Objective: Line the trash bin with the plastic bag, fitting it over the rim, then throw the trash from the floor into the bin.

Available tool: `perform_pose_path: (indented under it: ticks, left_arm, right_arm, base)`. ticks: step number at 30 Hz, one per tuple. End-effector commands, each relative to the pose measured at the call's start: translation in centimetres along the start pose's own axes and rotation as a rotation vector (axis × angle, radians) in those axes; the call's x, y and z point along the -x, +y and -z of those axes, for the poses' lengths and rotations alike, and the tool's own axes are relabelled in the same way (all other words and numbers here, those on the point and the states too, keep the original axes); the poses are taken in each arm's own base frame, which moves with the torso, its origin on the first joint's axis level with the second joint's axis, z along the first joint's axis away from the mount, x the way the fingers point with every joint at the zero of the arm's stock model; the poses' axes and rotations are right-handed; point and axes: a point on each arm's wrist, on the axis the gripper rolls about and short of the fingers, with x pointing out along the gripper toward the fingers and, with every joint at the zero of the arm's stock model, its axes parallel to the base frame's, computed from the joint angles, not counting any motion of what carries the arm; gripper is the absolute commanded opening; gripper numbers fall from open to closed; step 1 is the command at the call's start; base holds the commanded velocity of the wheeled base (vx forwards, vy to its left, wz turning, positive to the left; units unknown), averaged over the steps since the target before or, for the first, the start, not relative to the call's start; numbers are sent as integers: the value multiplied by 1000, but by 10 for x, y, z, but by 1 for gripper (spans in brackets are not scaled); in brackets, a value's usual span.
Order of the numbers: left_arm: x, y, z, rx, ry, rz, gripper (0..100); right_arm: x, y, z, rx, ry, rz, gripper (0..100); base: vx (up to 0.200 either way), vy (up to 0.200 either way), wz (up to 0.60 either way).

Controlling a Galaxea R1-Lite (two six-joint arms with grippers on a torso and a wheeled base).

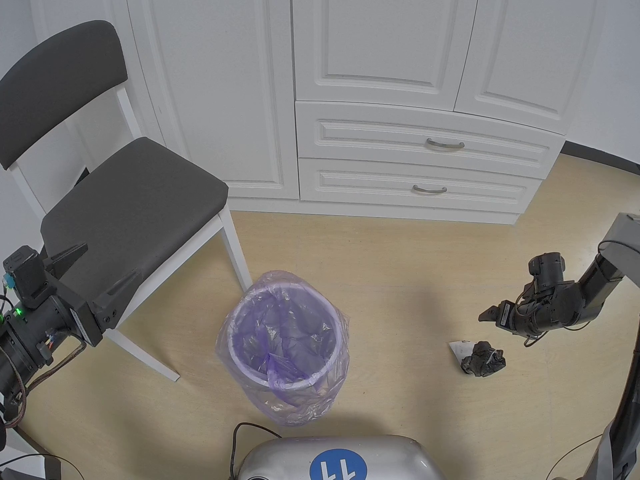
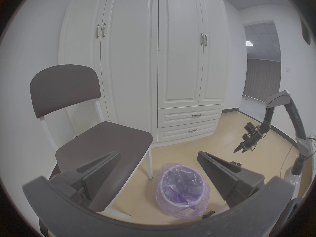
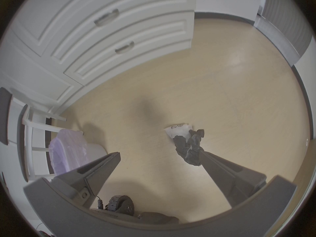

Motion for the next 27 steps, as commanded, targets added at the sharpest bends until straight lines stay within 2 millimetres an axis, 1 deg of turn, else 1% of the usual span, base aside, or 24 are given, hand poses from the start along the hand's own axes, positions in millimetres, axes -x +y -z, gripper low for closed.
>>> perform_pose_path:
  ticks: [1,2,3,5,6,7,9,10,12,14,19,23,26,27]
  left_arm:
    - [3,0,-2,-4,-15,-2,100]
    - [3,0,-2,-4,-15,-2,100]
    - [3,0,-2,-4,-15,-2,100]
    - [2,0,-3,-4,-15,-2,100]
    - [2,0,-3,-4,-14,-2,100]
    - [1,0,-2,-4,-9,-1,100]
    - [1,0,-1,-3,-6,-1,100]
    - [1,0,-1,-3,-6,-1,100]
    - [2,0,-2,-7,-11,-2,100]
    - [3,0,-2,-7,-14,-2,100]
    - [4,0,0,-48,-8,0,100]
    - [9,-2,5,-66,0,7,100]
    - [13,-4,2,-68,-23,18,100]
    - [13,-4,2,-68,-23,18,100]
  right_arm:
    - [-50,-18,8,-27,71,25,100]
    - [-57,-17,4,-23,62,22,100]
    - [-59,-17,3,-22,59,21,100]
    - [-78,-14,-10,-17,38,13,100]
    - [-80,-13,-12,-17,36,12,100]
    - [-94,-11,-21,-6,47,16,100]
    - [-112,-9,-31,16,94,32,100]
    - [-112,-9,-31,16,94,32,100]
    - [-125,-6,-42,25,159,57,100]
    - [-127,-7,-49,13,199,74,100]
    - [-128,-21,-57,-24,200,90,100]
    - [-128,-20,-56,-22,204,89,100]
    - [-128,-18,-55,-18,206,89,100]
    - [-128,-18,-55,-18,206,89,100]
  base:
    - [0,0,0]
    - [0,0,0]
    - [0,0,0]
    - [0,0,0]
    - [0,0,0]
    - [0,0,0]
    - [0,0,0]
    - [0,0,0]
    - [0,0,0]
    - [0,0,0]
    - [0,0,0]
    - [0,0,0]
    - [0,0,0]
    - [-200,0,0]
